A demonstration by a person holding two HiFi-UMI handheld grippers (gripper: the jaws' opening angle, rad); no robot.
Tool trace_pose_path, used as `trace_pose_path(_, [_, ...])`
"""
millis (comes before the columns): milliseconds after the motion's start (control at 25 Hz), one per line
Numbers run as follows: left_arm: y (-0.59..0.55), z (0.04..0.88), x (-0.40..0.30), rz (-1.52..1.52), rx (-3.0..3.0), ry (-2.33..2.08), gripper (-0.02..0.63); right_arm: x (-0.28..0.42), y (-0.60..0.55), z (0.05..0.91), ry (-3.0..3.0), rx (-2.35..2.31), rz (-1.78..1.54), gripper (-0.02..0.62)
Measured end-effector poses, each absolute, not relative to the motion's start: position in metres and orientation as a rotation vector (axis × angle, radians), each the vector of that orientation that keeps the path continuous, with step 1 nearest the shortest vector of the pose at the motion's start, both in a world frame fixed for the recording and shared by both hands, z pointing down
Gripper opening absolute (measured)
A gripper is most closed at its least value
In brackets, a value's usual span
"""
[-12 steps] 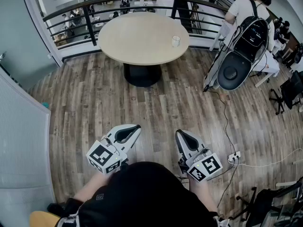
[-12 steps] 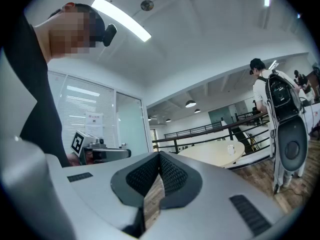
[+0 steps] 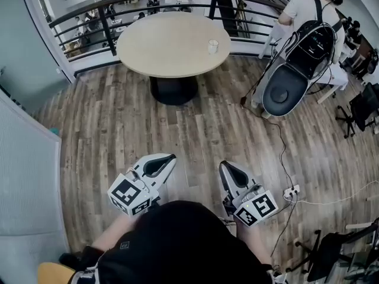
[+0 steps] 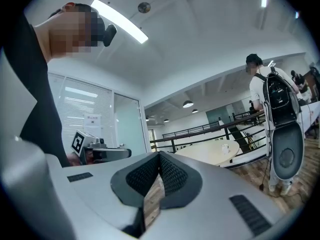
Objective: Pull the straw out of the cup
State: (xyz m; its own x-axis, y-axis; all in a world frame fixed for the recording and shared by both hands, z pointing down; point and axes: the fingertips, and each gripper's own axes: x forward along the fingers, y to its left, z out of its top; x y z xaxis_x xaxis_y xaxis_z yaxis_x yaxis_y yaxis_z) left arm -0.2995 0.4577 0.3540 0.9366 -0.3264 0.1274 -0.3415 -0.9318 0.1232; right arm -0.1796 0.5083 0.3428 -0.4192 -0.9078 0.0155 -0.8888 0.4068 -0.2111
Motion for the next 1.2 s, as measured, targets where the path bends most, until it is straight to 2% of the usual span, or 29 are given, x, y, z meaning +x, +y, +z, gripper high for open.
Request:
trace_pose_path(320, [0.485,0.358,-0.228,0.146,2.951,-0.455,0.009,-0.116,0.546,0.338,2.531,-1.672,-0.204,0.021])
trace_pose_path(680, [0.488,0.353,-0.165,0.162,2.969,-0.438,0.009,-0.042,0.571,0.348,2.445,-1.723,-0.279,0.021])
trace_pose_path(1200, [0.390,0.372,-0.115,0.132,2.955,-0.426,0.009,-0.006,0.468,0.359,2.475,-1.698,-0.304,0.021])
